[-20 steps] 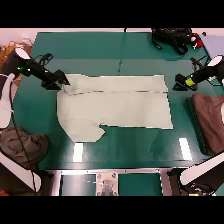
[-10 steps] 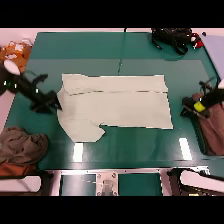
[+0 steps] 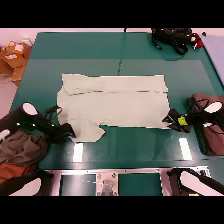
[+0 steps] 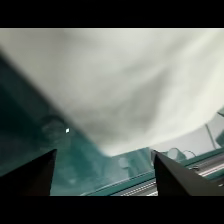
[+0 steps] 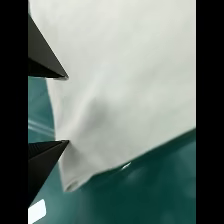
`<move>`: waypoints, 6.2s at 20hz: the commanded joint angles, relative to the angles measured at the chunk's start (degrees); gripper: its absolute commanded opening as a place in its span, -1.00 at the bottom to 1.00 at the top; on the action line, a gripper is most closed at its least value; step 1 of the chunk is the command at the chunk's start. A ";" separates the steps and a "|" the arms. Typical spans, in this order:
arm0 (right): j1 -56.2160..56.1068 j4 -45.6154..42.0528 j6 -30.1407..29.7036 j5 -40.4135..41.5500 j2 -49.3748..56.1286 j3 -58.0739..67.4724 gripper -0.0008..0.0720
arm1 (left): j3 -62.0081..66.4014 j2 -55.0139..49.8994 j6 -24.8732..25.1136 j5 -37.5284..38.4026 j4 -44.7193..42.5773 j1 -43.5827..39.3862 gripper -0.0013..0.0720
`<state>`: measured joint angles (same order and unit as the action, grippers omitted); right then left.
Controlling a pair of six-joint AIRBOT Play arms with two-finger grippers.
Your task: Fold the shirts.
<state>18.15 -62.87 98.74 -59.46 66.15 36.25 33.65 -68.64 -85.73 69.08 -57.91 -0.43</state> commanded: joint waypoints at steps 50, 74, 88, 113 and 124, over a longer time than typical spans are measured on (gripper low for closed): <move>-1.64 -11.82 0.22 -13.44 -10.88 4.28 -0.92 | 20.22 16.83 0.98 12.17 -5.55 -5.07 -0.91; 1.90 2.62 -13.22 -4.42 38.58 57.64 0.43 | 61.51 -29.92 4.66 -10.47 -2.56 -0.44 0.83; 3.28 7.85 -25.57 -21.90 50.66 56.70 -0.72 | 61.75 -30.05 4.81 5.90 2.19 0.37 -0.90; -1.09 20.33 -22.27 -37.57 9.40 55.25 -0.92 | 74.53 -49.88 6.80 -17.31 16.87 -37.35 -0.90; -23.71 22.38 -15.58 -17.25 11.37 51.93 -0.92 | 86.75 -37.81 0.68 22.40 -17.55 -14.49 -0.90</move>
<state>2.50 -40.69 80.40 -86.11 76.36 88.40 119.52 -110.72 -84.12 85.08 -67.85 -20.86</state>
